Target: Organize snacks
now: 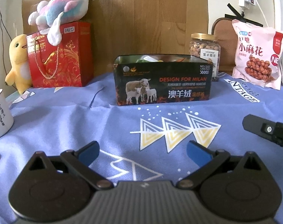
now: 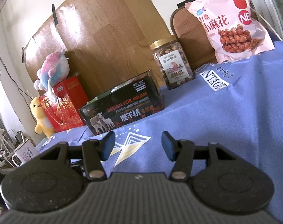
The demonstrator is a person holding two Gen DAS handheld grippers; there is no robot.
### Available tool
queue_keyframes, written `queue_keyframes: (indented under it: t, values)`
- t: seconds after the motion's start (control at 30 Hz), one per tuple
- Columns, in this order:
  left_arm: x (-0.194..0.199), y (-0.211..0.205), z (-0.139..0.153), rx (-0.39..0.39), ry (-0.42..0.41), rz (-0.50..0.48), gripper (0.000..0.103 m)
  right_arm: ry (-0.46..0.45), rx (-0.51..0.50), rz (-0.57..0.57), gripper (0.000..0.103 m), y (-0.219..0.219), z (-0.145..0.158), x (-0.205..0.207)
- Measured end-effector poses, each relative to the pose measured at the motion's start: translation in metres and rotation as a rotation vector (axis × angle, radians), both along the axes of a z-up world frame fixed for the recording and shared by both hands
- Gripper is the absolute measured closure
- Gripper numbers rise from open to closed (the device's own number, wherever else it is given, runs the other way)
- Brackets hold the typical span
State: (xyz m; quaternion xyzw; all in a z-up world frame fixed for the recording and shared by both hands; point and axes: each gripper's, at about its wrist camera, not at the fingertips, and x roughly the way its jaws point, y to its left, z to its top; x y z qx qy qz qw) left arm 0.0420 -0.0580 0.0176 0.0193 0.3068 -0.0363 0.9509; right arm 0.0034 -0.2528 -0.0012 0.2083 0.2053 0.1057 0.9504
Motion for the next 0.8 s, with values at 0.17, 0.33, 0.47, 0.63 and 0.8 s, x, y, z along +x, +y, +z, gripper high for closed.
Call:
queue_keyframes:
  t: [0.17, 0.33, 0.47, 0.63, 0.8]
  values:
    - [-0.005, -0.002, 0.01, -0.013, 0.0, -0.02, 0.0, -0.037, -0.012, -0.029, 0.045, -0.005, 0.012, -0.01]
    - [-0.012, -0.006, 0.02, -0.007, -0.014, -0.02, 0.0, -0.061, 0.008, -0.056, 0.045, -0.014, 0.022, -0.02]
    - [-0.016, -0.005, 0.029, -0.029, -0.012, -0.028, 0.0, -0.077, 0.027, -0.052, 0.045, -0.016, 0.028, -0.025]
    - [-0.023, -0.004, 0.039, -0.029, -0.024, -0.022, 0.0, -0.114, 0.027, -0.025, 0.045, -0.011, 0.037, -0.033]
    - [-0.029, -0.002, 0.047, -0.002, -0.073, 0.012, 0.0, -0.147, 0.003, -0.007, 0.044, -0.005, 0.043, -0.039]
